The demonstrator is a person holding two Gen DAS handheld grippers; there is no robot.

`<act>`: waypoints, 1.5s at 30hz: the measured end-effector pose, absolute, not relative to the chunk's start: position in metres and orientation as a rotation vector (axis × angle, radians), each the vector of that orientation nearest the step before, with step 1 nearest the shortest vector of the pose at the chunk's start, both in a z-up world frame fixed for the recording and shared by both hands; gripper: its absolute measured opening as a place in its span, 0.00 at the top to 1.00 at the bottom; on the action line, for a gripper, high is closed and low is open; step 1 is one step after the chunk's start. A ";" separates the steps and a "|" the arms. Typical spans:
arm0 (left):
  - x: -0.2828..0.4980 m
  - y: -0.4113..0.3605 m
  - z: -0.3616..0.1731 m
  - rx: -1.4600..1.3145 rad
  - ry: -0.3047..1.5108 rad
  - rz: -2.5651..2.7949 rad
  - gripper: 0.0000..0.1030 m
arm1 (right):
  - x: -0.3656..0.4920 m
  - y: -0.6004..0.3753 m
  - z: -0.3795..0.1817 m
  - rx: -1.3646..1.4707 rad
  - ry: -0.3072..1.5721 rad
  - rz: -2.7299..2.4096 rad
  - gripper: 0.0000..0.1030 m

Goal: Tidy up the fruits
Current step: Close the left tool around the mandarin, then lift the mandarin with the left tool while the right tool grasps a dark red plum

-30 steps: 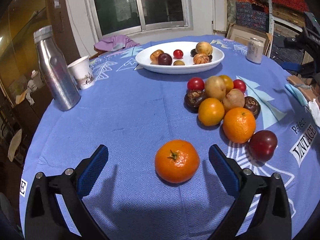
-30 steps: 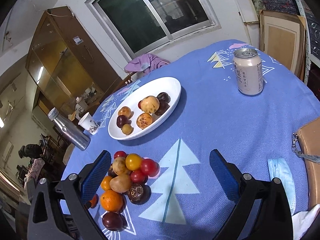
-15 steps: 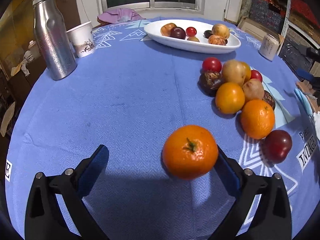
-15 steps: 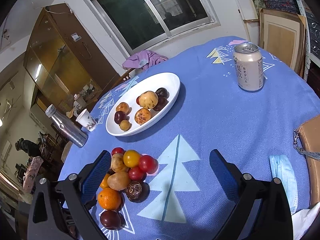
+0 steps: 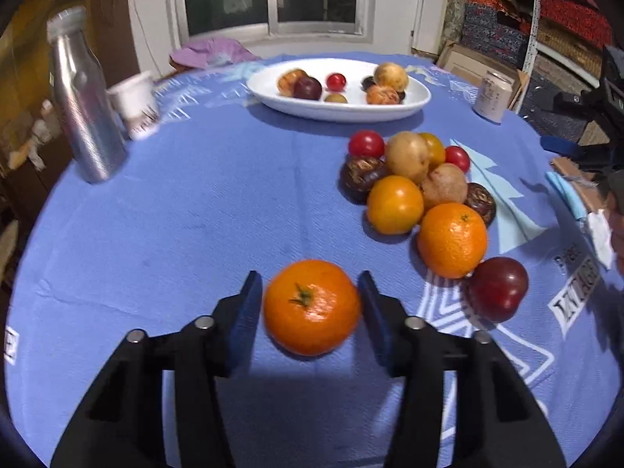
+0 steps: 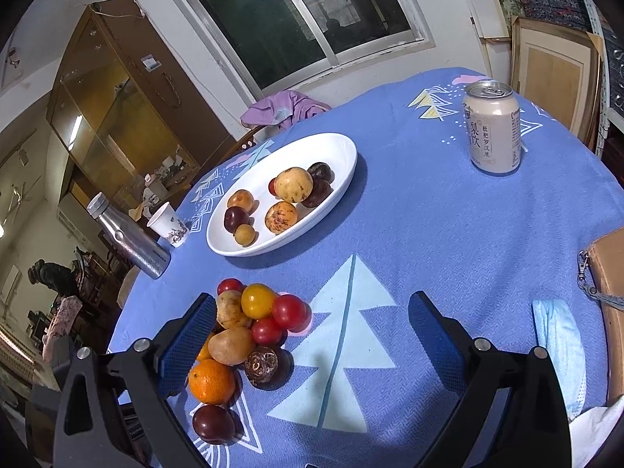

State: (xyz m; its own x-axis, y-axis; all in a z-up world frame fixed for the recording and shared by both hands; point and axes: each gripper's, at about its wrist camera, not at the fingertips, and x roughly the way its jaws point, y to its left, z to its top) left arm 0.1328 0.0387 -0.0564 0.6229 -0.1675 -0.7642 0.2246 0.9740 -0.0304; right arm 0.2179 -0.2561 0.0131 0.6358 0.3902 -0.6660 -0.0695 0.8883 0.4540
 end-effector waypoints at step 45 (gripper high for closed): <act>0.141 0.069 -0.048 -0.038 0.820 -0.174 0.56 | 0.138 -0.130 -0.017 -0.054 0.924 0.623 0.63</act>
